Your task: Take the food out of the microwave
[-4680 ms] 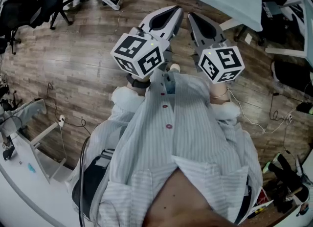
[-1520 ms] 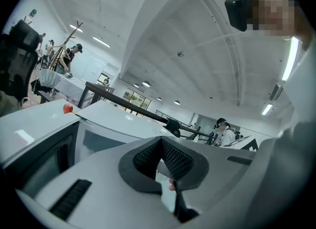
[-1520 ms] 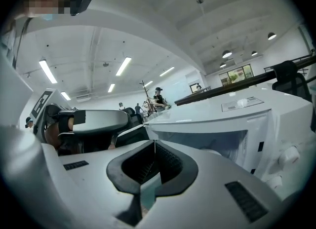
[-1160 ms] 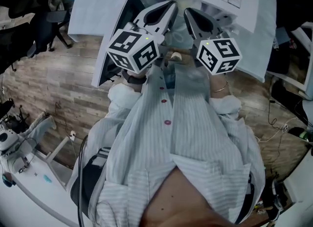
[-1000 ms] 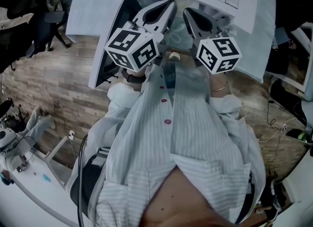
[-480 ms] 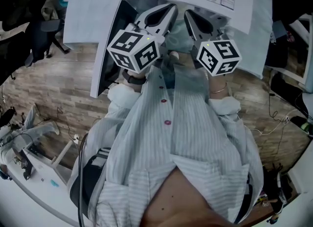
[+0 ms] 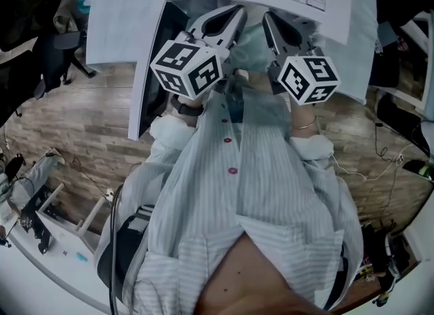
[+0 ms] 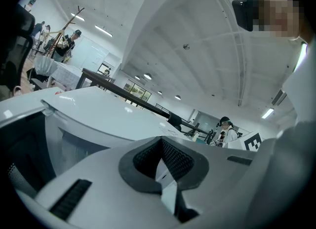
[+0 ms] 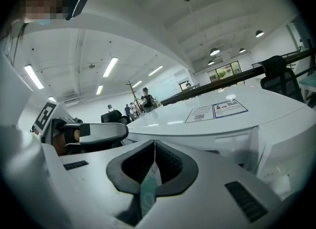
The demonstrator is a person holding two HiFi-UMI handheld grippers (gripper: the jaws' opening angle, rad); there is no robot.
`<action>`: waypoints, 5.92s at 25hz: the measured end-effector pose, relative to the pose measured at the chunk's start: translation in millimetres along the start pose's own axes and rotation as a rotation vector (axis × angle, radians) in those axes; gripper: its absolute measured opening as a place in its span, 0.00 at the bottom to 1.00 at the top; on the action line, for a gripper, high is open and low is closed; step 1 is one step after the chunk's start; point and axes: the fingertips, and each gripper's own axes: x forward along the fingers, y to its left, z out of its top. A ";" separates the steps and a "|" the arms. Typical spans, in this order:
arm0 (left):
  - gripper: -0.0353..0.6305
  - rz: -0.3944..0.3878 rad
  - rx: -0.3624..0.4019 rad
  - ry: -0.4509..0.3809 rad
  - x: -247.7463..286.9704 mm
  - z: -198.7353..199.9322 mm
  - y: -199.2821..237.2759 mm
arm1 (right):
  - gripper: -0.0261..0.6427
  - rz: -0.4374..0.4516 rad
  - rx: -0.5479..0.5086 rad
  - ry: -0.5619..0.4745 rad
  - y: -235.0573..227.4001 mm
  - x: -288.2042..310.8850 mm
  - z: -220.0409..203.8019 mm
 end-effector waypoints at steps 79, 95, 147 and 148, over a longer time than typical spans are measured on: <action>0.35 0.283 -0.543 0.257 53.8 -168.2 147.9 | 0.30 -0.119 0.487 0.241 -92.6 78.6 -152.9; 0.21 0.274 -0.568 0.259 52.0 -166.5 147.5 | 0.23 -0.102 0.582 0.258 -86.1 80.1 -160.1; 0.13 0.181 -0.737 0.040 -7.6 -173.4 83.4 | 0.12 0.089 0.892 0.120 -42.6 7.7 -162.6; 0.13 0.180 -0.742 0.037 -8.9 -172.8 82.1 | 0.12 0.095 0.894 0.117 -41.5 6.7 -161.6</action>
